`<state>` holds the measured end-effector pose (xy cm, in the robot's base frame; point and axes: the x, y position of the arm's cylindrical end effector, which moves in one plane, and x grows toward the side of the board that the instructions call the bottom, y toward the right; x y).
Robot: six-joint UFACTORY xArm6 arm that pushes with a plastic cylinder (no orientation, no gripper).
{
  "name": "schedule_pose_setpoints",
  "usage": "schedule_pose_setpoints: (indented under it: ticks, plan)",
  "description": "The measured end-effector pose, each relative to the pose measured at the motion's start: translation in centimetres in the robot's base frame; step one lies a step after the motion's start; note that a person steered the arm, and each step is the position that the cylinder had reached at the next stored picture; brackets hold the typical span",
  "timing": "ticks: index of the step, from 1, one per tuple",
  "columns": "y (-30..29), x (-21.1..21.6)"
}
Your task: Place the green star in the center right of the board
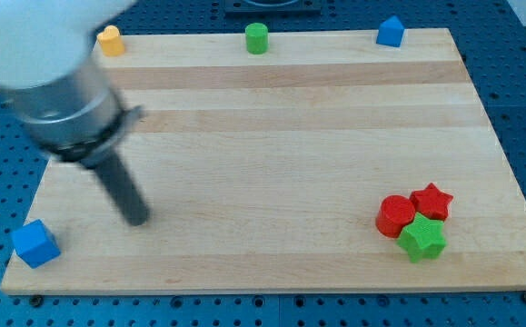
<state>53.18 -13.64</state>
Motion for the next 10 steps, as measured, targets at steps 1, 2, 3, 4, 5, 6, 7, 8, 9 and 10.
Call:
schedule_pose_setpoints:
  ticks: [1,2,3,4,5,6,7,8,9,10]
  plan:
    - [5.3,-1.3]
    - [7.8,-2.3]
    - [8.0,-3.0]
    - [8.0,-0.5]
    - [8.1,2.1]
    - [11.1,3.8]
    - [15.8,6.3]
    - [20.2,8.6]
    - [23.3,8.6]
    - [25.7,8.7]
